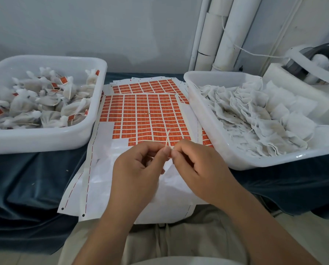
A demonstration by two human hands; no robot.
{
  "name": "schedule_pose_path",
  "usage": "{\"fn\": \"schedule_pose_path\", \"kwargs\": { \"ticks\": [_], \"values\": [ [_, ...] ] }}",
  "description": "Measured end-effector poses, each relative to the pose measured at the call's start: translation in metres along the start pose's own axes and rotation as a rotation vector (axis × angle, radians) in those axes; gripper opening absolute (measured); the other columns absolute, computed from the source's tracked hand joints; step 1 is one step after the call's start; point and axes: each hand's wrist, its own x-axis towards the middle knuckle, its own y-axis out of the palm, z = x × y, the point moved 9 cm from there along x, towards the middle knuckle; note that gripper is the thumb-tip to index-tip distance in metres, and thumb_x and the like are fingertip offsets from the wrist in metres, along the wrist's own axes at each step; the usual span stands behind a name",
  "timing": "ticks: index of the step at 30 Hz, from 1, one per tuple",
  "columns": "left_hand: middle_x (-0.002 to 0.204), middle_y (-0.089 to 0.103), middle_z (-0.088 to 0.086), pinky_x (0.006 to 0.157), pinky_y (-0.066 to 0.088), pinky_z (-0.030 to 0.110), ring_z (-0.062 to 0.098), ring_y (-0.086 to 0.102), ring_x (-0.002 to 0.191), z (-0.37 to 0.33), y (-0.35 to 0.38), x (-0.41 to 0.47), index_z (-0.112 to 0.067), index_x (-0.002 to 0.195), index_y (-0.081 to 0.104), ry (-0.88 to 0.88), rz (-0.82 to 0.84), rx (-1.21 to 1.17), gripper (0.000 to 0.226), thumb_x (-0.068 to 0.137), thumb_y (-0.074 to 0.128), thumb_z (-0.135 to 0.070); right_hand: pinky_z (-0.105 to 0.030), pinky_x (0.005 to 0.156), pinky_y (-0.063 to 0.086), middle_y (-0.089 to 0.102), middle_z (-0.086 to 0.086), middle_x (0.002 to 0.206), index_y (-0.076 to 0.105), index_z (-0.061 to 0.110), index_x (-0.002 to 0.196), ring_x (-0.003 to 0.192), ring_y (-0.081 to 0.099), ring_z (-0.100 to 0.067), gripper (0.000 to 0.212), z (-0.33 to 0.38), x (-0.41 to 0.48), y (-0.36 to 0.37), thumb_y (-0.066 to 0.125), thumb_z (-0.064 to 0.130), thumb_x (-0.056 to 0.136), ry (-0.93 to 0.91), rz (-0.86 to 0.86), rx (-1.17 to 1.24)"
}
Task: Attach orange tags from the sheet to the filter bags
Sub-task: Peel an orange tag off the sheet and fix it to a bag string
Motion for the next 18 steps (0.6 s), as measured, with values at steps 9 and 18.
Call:
{"fn": "schedule_pose_path", "kwargs": {
  "ticks": [9, 18],
  "values": [
    [0.082, 0.075, -0.014, 0.065, 0.054, 0.013, 0.007, 0.071, 0.073, 0.009, 0.003, 0.001, -0.029, 0.095, 0.076, -0.133, -0.007, -0.11, 0.014, 0.1, 0.063, -0.032, -0.019, 0.065, 0.05, 0.063, -0.002, 0.067, 0.055, 0.019, 0.077, 0.059, 0.059, -0.012, 0.039, -0.016, -0.004, 0.018, 0.04, 0.028, 0.112, 0.221, 0.22, 0.455],
    [0.068, 0.073, -0.014, 0.049, 0.049, 0.021, 0.005, 0.061, 0.048, -0.047, -0.16, 0.061, -0.032, 0.082, 0.075, 0.167, -0.649, 0.105, 0.026, 0.093, 0.066, -0.052, -0.016, 0.065, 0.049, 0.065, 0.001, 0.067, 0.059, 0.027, 0.072, 0.06, 0.061, -0.009, 0.051, -0.023, -0.001, 0.014, 0.035, 0.057, 0.106, 0.183, 0.167, 0.364]
  ]
}}
